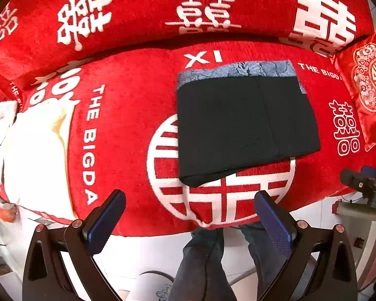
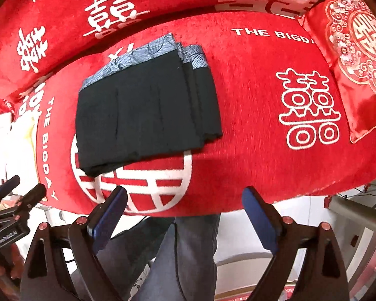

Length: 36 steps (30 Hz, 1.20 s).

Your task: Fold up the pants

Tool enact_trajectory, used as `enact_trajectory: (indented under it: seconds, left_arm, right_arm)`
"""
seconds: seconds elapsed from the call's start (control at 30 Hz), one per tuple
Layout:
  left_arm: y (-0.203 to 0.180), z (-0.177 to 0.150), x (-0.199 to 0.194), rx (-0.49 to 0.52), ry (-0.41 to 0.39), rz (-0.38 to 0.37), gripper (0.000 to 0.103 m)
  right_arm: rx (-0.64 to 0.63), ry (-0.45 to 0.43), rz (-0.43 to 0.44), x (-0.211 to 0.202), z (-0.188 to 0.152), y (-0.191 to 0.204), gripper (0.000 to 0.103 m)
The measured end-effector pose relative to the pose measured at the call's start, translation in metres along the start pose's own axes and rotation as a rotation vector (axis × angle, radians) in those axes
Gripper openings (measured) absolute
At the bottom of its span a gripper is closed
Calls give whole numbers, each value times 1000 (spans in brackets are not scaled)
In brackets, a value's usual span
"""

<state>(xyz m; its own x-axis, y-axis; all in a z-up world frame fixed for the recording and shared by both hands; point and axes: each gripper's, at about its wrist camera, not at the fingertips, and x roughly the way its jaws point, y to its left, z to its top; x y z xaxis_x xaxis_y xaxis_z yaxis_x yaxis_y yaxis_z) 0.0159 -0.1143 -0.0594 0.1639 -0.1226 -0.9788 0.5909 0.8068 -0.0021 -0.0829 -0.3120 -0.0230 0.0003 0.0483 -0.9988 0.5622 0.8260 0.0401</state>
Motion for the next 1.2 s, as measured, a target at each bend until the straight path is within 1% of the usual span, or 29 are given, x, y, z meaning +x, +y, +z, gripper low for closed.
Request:
enact_trajectory:
  seconds: [0.13,0.3,0.47,0.6,0.8,1.03,1.13,1.2]
  left_arm:
    - [7,-3,-15,-12,-26,-6,103]
    - [14,-3,-32,-17,-63,1,103]
    - [18,-2,-41,-20,-76,-11,103]
    - [16,-2,-47,-1,-84,-5,103]
    - [15,3,-59,-7,-105,17,103]
    - [2,10,-65,-32,-103,36,103]
    - [-2,9,-67,-52,-94,49,103]
    - [-7,10,-67,-52,-88,57,103]
  right_arm:
    - [5,2,-9,-11,-7,9,94]
    - [-8,-18,-16,-27,-9,24,94]
    - [-18,-57,-30,-44,-9,36,94]
    - [-13,-84,-45,-57,-10,43,94]
    - [-25,-110,-61,-71,-8,51,94]
    - [-59,-128,-63,-81,0,52,94]
    - [-93,-132,-83,-81,5,50,94]
    - [-111,-129,-81,-81,9,50,94]
